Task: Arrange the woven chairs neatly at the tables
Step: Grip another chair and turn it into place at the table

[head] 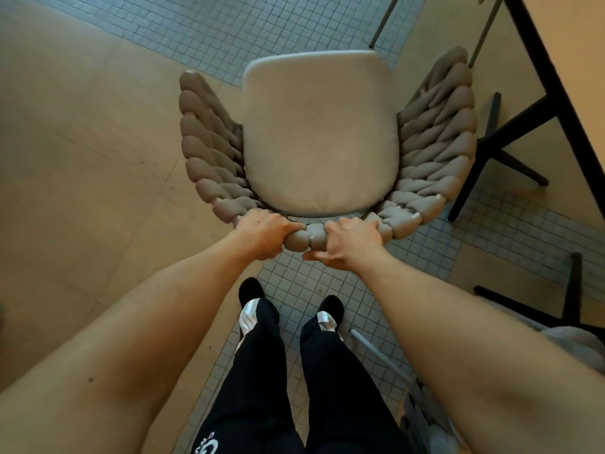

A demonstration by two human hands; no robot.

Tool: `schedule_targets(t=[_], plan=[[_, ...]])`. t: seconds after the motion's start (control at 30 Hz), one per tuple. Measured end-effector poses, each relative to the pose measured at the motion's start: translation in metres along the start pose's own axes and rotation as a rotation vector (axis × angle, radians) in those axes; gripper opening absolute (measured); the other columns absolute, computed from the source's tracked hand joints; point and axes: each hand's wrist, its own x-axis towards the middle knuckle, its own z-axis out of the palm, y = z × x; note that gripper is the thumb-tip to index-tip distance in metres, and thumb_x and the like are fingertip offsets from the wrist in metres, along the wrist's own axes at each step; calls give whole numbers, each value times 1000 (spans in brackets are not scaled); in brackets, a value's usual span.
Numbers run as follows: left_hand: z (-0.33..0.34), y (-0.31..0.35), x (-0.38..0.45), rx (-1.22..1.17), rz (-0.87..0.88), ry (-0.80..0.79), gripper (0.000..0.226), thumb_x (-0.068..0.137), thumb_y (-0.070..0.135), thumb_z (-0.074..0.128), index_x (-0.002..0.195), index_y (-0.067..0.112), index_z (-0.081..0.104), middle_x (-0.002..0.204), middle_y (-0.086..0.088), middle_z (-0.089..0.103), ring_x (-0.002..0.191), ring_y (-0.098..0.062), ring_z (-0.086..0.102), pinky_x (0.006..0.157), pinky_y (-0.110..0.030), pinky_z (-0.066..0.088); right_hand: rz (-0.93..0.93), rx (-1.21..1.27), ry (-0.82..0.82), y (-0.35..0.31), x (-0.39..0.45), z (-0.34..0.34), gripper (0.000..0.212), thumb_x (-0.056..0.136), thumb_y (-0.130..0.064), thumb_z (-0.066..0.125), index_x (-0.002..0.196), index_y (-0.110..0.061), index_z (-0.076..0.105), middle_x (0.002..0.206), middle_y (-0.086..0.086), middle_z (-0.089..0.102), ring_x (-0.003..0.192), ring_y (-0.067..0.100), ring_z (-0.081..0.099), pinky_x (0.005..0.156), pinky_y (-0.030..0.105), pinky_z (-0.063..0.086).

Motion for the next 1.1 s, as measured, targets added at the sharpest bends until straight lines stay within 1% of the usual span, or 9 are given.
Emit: schedule_targets(t=[0.13,0.23,0.33,0.47,0.6,0.67,0.8,0.93,1.1], plan=[[-4,-45,-9,180,-13,-15,66,90,33,66,144,53,35,139,10,56,130,-22,48,104,-51,35,48,182,-28,-49,10,-2,76,88,-81,49,130,-18,56,124,7,61,118,32,57,109,69,33],[-10,-67,-13,298,-107,-33,63,89,29,68,144,47,41,144,11,52,135,-25,41,112,-61,23,5,298,19,-66,20,-8,74,91,-79,46,131,-18,56,124,7,61,116,33,57,101,59,46],[-20,-70,-11,332,-175,-52,57,90,29,67,143,38,47,143,5,54,137,-29,40,115,-68,15,-84,237,74,-60,26,-8,67,92,-75,49,129,-19,55,121,7,61,116,32,56,88,45,49],[-20,-44,-6,265,-140,-99,50,83,37,73,129,32,54,129,2,61,126,-27,51,112,-63,23,-174,135,2,-34,24,3,62,91,-66,60,132,-22,47,120,8,61,114,32,60,80,42,46],[-9,-7,4,121,-96,-60,53,76,46,75,121,31,52,119,2,65,113,-27,60,103,-55,35,-214,-6,-30,1,17,9,60,91,-62,63,131,-22,45,122,6,64,112,30,62,86,43,46],[-6,14,9,70,-60,-51,58,76,49,75,126,30,51,119,1,64,111,-28,60,99,-52,40,-213,-106,-44,21,14,10,62,89,-66,63,132,-25,45,122,3,66,115,28,62,95,46,42],[-3,63,15,-6,-32,14,58,79,50,74,125,27,48,113,0,66,104,-28,63,96,-50,41,-139,-212,-94,65,11,9,70,81,-77,62,129,-27,50,119,3,67,114,28,62,98,45,42],[-3,91,18,-68,-111,62,45,86,39,70,124,30,50,110,-1,66,105,-30,61,93,-50,37,-77,-289,-118,89,9,3,83,74,-90,55,128,-27,50,117,1,62,110,25,60,89,44,43],[-4,88,20,-71,-104,93,36,94,17,53,125,34,54,104,0,66,101,-28,63,93,-50,35,-85,-260,-45,86,6,6,77,77,-92,48,115,-25,55,102,0,61,100,25,61,82,41,45]])
